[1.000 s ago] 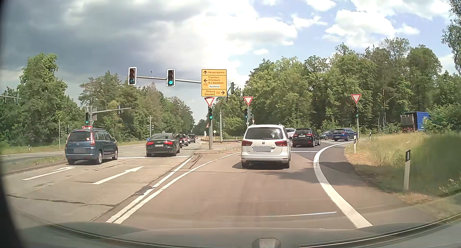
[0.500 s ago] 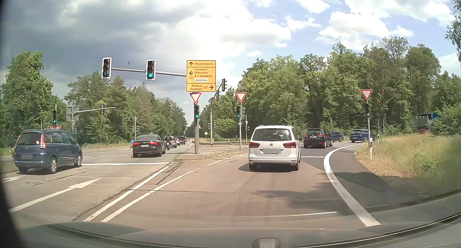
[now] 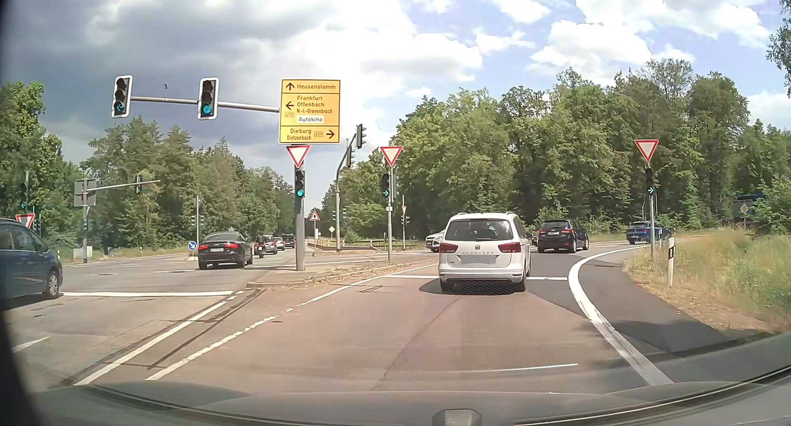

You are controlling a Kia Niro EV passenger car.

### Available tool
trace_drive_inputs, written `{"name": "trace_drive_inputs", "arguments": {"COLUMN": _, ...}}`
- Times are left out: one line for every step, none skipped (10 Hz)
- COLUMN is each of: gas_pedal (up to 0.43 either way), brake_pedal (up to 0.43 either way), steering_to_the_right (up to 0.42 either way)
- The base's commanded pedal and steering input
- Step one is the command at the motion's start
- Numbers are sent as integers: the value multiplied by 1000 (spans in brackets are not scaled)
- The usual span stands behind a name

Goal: Follow the waypoints while adhering to traffic rules and regulations

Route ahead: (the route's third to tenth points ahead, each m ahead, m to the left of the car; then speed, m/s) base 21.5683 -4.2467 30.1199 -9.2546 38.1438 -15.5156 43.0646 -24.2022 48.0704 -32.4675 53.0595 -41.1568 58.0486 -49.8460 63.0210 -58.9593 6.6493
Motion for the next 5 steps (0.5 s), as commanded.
{"name": "trace_drive_inputs", "arguments": {"gas_pedal": 0, "brake_pedal": 30, "steering_to_the_right": 63}}
{"name": "trace_drive_inputs", "arguments": {"gas_pedal": 0, "brake_pedal": 37, "steering_to_the_right": 68}}
{"name": "trace_drive_inputs", "arguments": {"gas_pedal": 0, "brake_pedal": 37, "steering_to_the_right": 71}}
{"name": "trace_drive_inputs", "arguments": {"gas_pedal": 0, "brake_pedal": 37, "steering_to_the_right": 75}}
{"name": "trace_drive_inputs", "arguments": {"gas_pedal": 0, "brake_pedal": 37, "steering_to_the_right": 77}}
